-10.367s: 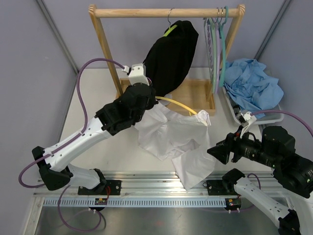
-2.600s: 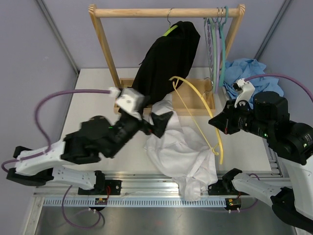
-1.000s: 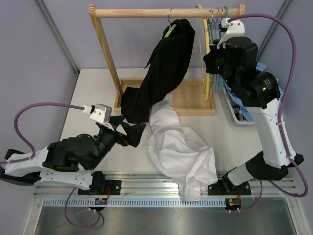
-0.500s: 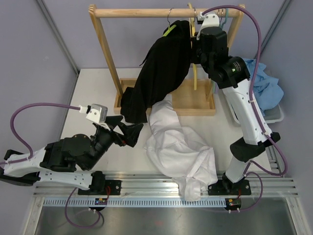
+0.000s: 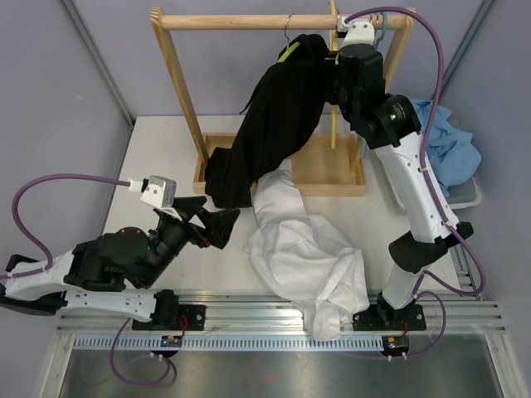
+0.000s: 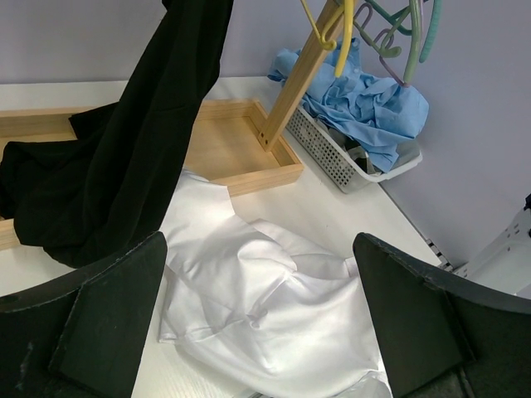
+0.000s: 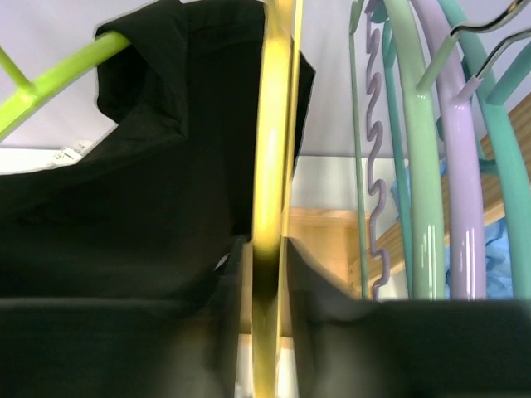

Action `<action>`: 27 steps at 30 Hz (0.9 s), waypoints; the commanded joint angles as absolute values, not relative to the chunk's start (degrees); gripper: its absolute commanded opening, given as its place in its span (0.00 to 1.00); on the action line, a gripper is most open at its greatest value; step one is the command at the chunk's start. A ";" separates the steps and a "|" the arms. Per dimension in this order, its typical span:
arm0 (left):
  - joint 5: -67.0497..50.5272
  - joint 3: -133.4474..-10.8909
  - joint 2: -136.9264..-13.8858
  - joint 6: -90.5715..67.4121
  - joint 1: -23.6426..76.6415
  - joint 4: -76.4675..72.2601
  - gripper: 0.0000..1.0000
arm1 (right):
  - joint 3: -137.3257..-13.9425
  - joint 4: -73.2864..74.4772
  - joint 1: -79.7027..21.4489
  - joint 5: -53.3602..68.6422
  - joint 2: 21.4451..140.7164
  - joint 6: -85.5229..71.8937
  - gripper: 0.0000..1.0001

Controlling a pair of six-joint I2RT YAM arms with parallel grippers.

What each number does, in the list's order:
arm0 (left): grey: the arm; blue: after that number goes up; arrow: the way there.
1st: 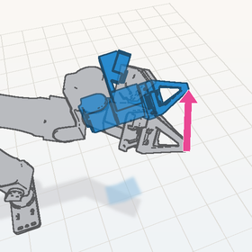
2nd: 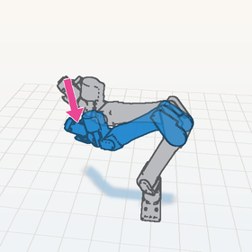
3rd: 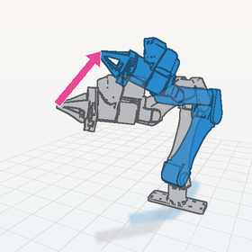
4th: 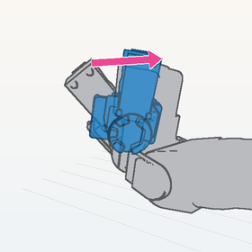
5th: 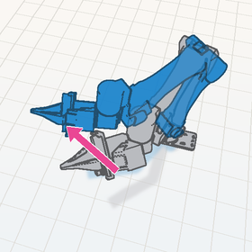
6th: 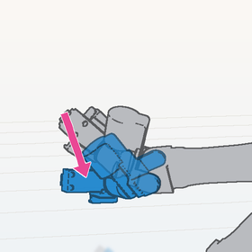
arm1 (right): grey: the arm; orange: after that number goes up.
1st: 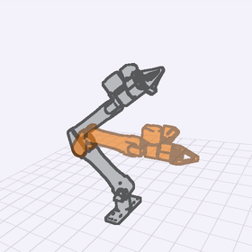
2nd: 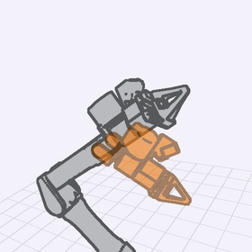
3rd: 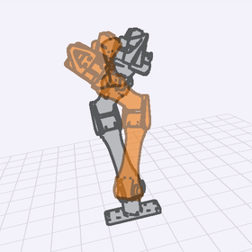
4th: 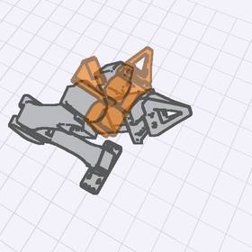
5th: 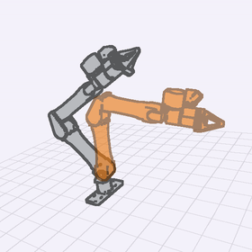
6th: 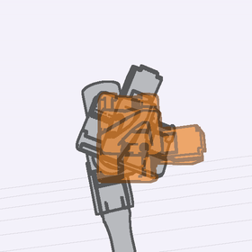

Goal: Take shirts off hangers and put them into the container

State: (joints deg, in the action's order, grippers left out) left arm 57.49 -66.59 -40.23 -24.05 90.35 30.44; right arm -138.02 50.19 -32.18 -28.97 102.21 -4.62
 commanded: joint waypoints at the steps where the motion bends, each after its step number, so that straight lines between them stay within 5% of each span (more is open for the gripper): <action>1: 58.01 -66.09 -40.08 -25.58 90.62 28.74 0.99 | -135.20 46.41 -31.73 -31.20 98.36 -6.06 0.40; 7: 58.97 -66.36 -40.17 -25.66 90.62 29.62 0.99 | -125.79 50.27 -32.87 -26.29 88.09 -9.13 0.78; 15: 59.68 -66.45 -40.16 -26.28 90.62 31.11 0.99 | -101.74 53.35 -38.76 -15.13 63.84 -15.20 0.86; 27: 61.44 -65.92 -40.78 -30.41 90.62 34.89 0.99 | -66.58 52.40 -49.91 -8.52 52.12 -30.56 0.99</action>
